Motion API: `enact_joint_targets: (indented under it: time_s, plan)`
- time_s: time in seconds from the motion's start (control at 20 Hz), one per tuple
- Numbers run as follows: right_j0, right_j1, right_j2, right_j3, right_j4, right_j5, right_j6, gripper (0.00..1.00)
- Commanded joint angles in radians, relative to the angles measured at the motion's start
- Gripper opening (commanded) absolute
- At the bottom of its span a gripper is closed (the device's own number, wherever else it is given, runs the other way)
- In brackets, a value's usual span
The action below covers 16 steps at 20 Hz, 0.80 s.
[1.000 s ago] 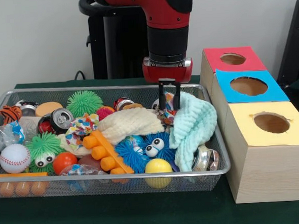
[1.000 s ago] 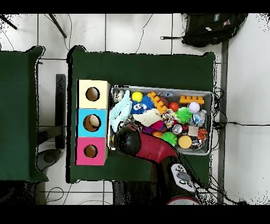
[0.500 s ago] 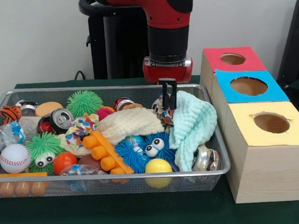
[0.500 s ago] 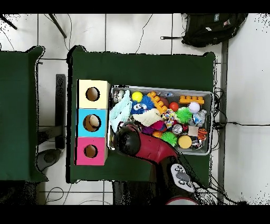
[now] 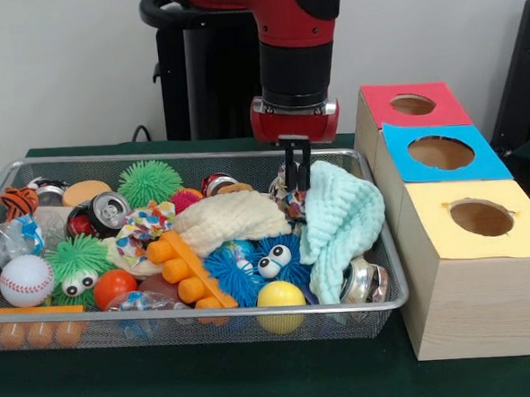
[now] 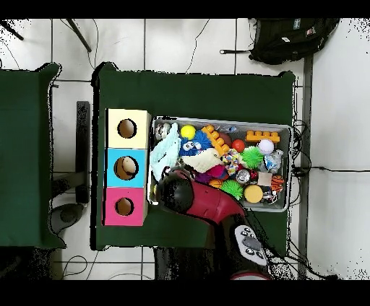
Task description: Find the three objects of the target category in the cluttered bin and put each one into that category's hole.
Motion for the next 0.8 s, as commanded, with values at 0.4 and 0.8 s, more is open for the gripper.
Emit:
enact_joint_targets:
  time_s: [0.4,0.8]
  plan:
    - [0.064,-0.175,-0.055,-0.034,0.005,0.301,0.173,0.0]
    - [0.061,-0.178,-0.025,-0.022,0.046,0.237,0.208,0.0]
